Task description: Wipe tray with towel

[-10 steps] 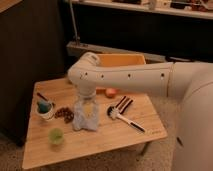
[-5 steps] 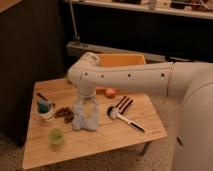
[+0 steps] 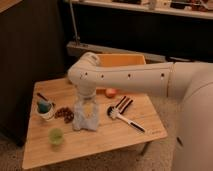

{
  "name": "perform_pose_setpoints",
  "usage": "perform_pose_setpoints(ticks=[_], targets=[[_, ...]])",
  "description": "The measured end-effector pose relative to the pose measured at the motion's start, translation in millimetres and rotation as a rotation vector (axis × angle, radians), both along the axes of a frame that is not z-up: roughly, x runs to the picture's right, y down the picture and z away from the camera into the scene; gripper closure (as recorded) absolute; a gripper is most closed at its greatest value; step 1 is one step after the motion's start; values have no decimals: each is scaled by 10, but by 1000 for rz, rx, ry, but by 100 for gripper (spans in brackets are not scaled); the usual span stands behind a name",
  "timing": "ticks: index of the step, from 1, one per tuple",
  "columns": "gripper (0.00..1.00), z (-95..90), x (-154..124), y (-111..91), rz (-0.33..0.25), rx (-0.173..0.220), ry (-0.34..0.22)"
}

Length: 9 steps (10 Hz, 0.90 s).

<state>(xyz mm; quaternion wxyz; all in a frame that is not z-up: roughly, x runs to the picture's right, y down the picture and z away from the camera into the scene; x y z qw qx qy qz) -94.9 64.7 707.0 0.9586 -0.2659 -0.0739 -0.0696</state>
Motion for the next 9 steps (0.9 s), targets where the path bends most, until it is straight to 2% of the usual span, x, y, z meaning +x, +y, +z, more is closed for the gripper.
perform_pose_setpoints(ticks=[4, 5, 7, 9], targets=[[20, 7, 1, -20, 2, 0, 3], [20, 91, -13, -43, 7, -6, 4], [20, 367, -95, -22, 21, -33, -22], [20, 759, -126, 192, 57, -88, -64]])
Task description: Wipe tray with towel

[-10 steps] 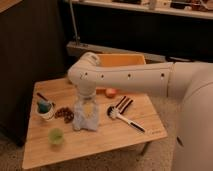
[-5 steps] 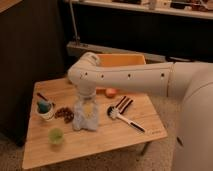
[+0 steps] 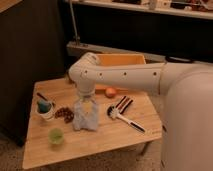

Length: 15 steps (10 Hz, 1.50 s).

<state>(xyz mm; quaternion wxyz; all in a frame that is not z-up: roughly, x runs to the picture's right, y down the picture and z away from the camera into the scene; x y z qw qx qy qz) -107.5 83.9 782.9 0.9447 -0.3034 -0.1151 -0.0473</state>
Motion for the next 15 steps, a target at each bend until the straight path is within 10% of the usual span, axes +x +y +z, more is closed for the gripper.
perform_pose_setpoints(ticks=[6, 11, 15], targets=[[24, 706, -389, 748, 98, -97, -207], [77, 747, -757, 965, 38, -82, -301], [100, 514, -617, 642, -39, -32, -295]])
